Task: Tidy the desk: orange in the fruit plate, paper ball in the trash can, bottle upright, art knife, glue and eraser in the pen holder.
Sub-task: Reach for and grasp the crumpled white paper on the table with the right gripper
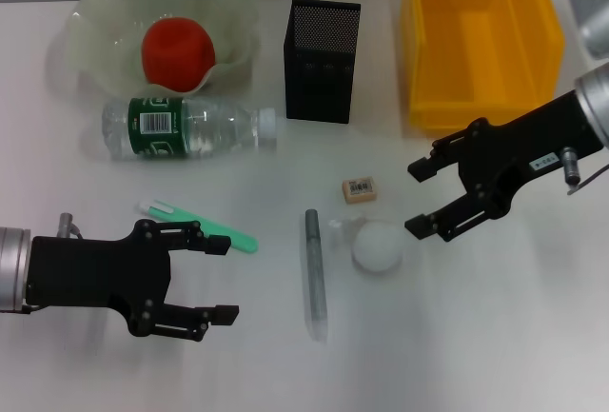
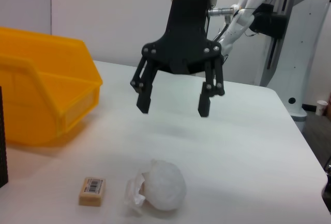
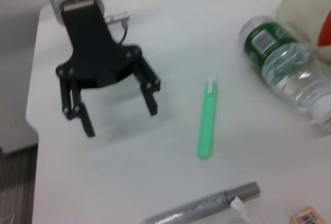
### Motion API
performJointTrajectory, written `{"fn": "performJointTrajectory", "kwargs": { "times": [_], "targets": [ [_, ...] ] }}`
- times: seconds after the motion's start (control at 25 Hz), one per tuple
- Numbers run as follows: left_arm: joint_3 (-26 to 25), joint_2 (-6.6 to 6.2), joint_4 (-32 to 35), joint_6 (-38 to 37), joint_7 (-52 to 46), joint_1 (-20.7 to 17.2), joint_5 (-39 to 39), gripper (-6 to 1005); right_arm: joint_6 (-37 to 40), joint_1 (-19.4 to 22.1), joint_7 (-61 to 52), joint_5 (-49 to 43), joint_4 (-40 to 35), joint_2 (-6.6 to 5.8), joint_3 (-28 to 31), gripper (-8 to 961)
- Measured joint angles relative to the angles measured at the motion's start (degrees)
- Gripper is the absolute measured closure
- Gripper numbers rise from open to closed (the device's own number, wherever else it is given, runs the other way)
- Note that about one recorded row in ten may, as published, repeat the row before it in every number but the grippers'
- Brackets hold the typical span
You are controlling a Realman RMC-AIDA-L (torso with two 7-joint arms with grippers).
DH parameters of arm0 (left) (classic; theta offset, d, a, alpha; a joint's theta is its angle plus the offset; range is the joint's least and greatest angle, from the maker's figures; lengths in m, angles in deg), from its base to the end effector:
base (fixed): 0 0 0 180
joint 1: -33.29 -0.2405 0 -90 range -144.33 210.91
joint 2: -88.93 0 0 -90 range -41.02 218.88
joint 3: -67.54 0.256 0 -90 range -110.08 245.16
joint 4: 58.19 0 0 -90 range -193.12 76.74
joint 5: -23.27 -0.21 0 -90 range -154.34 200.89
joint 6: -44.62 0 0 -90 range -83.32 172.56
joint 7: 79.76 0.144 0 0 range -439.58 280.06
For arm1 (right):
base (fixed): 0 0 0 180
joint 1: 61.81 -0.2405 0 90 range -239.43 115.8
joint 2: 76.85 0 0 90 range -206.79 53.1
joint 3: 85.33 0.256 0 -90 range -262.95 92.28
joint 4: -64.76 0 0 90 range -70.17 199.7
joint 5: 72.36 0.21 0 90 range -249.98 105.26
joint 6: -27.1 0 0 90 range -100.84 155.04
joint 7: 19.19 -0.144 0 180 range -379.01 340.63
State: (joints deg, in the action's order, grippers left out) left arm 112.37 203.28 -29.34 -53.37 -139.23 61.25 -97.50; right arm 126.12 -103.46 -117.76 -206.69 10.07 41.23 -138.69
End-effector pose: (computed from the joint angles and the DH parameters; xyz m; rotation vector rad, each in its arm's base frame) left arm -0.2940 0.2766 -0.0089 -3.0246 -0.2838 -0.5860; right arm 0.1937 0.3561 0.0091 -3.1124 0.4210 -0.0035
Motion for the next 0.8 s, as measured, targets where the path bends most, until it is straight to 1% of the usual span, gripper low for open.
{"fn": "performJointTrajectory", "kwargs": {
  "times": [0.08, 0.12, 0.16, 0.24, 0.36, 0.44, 0.6, 0.8],
  "targets": [
    [0.00, 0.01, 0.00, 0.04, 0.02, 0.00, 0.00, 186, -1.17, -1.03, -1.10, -1.29, 0.01, 0.30, -3.30, 136],
    [0.00, 0.01, 0.00, 0.04, 0.02, 0.00, 0.00, 186, -1.17, -1.03, -1.10, -1.29, 0.01, 0.30, -3.30, 136],
    [-0.01, 0.06, 0.00, 0.07, 0.09, -0.01, 0.00, 186, -2.44, -1.39, -1.26, -2.06, 0.02, 0.72, -5.18, 136],
    [-0.01, 0.06, 0.00, 0.07, 0.09, -0.01, 0.00, 186, -5.02, -1.54, -1.57, -2.59, 0.24, 0.96, -7.98, 136],
    [-0.01, 0.13, 0.00, 0.23, 0.19, -0.01, 0.00, 186, -6.08, -1.68, -1.81, -2.62, 0.54, 0.98, -9.39, 136],
    [0.03, 0.36, -0.02, 1.94, 0.44, -0.01, -0.19, 186, -6.66, -1.80, -1.88, -2.62, 0.70, 1.04, -10.22, 136],
    [0.06, 0.40, -0.03, 2.16, 0.60, -0.01, -0.70, 187, -7.91, -1.91, -1.90, -2.44, 0.90, 1.24, -11.69, 135],
    [0.09, 0.57, 0.64, 2.21, 1.52, -0.01, -1.28, 187, -10.58, -2.15, -1.66, -1.99, 2.19, 1.34, -14.91, 135]
  ]
}}
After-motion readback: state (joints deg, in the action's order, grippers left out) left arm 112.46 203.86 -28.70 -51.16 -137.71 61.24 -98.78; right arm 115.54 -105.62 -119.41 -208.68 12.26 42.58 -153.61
